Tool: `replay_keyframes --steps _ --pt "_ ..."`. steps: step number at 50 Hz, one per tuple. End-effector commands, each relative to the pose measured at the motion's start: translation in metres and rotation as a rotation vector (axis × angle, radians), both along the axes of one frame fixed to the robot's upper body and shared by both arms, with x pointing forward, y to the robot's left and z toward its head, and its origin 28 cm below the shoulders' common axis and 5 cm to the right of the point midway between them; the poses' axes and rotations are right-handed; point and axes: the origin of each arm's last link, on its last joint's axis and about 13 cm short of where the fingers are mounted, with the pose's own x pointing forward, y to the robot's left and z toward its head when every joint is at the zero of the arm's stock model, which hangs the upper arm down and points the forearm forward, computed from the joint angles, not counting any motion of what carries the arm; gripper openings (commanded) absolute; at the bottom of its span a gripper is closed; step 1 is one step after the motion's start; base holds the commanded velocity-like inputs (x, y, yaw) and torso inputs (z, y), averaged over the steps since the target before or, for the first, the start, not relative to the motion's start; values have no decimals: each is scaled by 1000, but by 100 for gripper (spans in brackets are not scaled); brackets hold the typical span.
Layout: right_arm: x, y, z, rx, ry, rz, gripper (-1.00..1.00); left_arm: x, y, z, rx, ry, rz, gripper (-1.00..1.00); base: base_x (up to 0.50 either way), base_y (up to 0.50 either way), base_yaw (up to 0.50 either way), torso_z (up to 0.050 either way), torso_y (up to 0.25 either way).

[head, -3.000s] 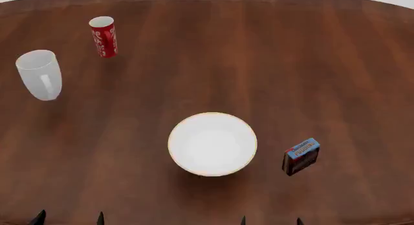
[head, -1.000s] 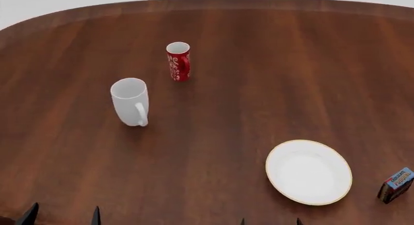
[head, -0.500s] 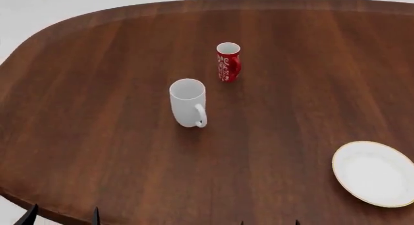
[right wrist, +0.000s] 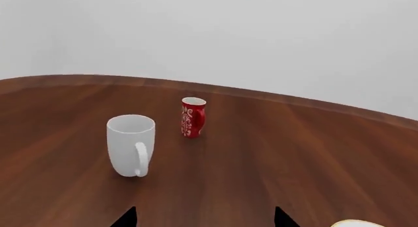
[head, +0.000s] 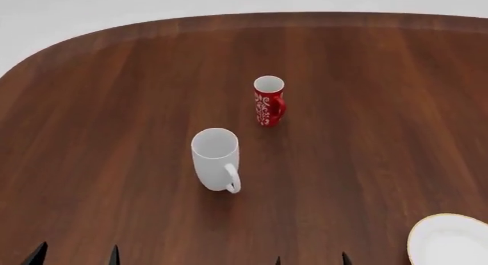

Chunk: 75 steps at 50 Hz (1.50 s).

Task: Put the white mug on the plate.

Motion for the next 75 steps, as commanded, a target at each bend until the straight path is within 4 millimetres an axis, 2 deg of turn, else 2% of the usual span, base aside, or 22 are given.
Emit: replay_keyframes --steps 1,39,45,51,58,75 --pt "2 2 2 -18 -4 11 100 -1 0 0 -3 -5 -6 100 500 0 0 0 0" --pt "0 4 1 -45 22 47 100 -3 2 0 1 3 5 100 489 0 0 0 0" --pt "5 1 4 -47 120 119 100 -1 2 2 -5 10 18 100 -5 0 0 0 0" --pt "11 -2 16 -105 124 144 100 -1 3 2 -18 11 19 100 0 0 0 0 0" --pt "16 -3 12 -100 184 179 100 -2 3 4 -18 6 17 100 0 0 0 0 0" --pt "12 -1 0 -153 274 245 100 -4 4 -1 -18 13 27 100 0 0 0 0 0"
